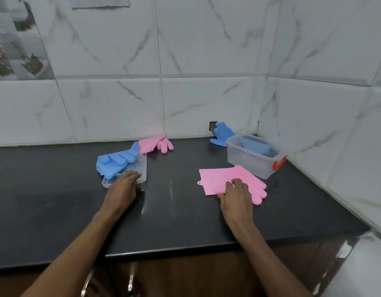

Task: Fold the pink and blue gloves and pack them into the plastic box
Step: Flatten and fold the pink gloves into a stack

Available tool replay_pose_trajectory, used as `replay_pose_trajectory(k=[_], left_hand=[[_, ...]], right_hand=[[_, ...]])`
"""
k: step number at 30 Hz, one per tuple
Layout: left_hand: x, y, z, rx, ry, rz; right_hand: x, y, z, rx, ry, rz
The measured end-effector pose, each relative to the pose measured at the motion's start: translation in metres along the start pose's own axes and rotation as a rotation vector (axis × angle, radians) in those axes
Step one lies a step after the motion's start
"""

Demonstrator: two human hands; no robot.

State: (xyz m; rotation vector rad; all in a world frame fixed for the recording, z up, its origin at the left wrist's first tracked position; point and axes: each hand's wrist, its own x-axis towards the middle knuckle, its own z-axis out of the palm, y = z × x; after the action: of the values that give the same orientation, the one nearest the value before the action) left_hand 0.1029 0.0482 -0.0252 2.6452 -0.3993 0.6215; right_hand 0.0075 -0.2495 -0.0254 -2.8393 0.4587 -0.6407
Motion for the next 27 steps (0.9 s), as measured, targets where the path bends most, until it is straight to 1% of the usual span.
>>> replay_pose_trajectory(k=[2, 4, 7, 9, 11, 13, 15, 17, 19, 21, 23, 25, 27], left_hand=[[-0.005, 0.019, 0.002, -0.041, 0.005, 0.018], [-0.009, 0.048, 0.009, -0.125, 0.01, -0.017], [0.001, 0.104, 0.035, -0.176, -0.053, -0.035], [0.016, 0.139, 0.055, -0.163, -0.103, -0.037], [0.033, 0.167, 0.069, -0.053, -0.18, -0.113], [0.046, 0.185, 0.081, 0.028, -0.297, -0.241], [0.051, 0.199, 0.09, -0.024, -0.335, -0.316], [0.051, 0.207, 0.093, -0.098, -0.29, -0.328], [0.049, 0.209, 0.088, -0.209, -0.217, -0.309], [0.054, 0.202, 0.073, -0.412, -0.158, -0.314], [0.065, 0.191, 0.048, -0.593, -0.079, -0.288], [0.078, 0.176, 0.017, -0.673, -0.03, -0.178], [0.094, 0.16, -0.017, -0.664, -0.035, -0.035]], right_hand=[[-0.002, 0.002, -0.006, 0.032, 0.016, 0.047], [-0.002, 0.008, -0.011, 0.05, 0.015, 0.067], [-0.001, 0.019, -0.018, 0.111, -0.03, 0.07], [-0.003, 0.029, -0.022, 0.154, -0.022, 0.065], [-0.009, 0.04, -0.024, 0.156, -0.007, 0.046], [-0.013, 0.051, -0.027, 0.205, 0.028, 0.095], [-0.014, 0.058, -0.029, 0.331, 0.087, 0.17], [-0.014, 0.061, -0.028, 0.427, 0.148, 0.217], [-0.014, 0.06, -0.026, 0.445, 0.166, 0.257], [-0.009, 0.061, -0.027, 0.46, 0.144, 0.339], [0.0, 0.063, -0.028, 0.448, 0.081, 0.415], [0.012, 0.064, -0.03, 0.405, -0.02, 0.438], [0.025, 0.061, -0.036, 0.433, -0.085, 0.381]])
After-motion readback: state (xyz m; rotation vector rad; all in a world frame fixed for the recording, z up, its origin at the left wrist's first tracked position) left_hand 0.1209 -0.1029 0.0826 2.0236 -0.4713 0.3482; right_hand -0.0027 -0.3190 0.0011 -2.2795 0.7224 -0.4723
